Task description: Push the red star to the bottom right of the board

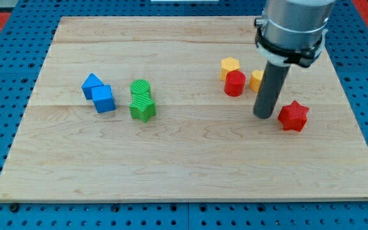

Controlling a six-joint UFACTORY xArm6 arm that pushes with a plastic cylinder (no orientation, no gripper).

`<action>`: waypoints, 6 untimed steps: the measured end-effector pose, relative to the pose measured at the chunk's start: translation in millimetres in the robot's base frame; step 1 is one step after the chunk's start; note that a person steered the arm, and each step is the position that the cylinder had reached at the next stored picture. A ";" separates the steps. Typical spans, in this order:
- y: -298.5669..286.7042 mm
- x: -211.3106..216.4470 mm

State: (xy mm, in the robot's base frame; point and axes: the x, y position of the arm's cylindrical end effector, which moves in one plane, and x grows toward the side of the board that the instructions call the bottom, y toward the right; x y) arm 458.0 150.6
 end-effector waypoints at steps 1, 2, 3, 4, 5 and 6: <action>37.0 -4.7; 40.2 14.7; 46.1 -18.0; 71.2 -12.0; 85.4 16.6; 85.4 53.5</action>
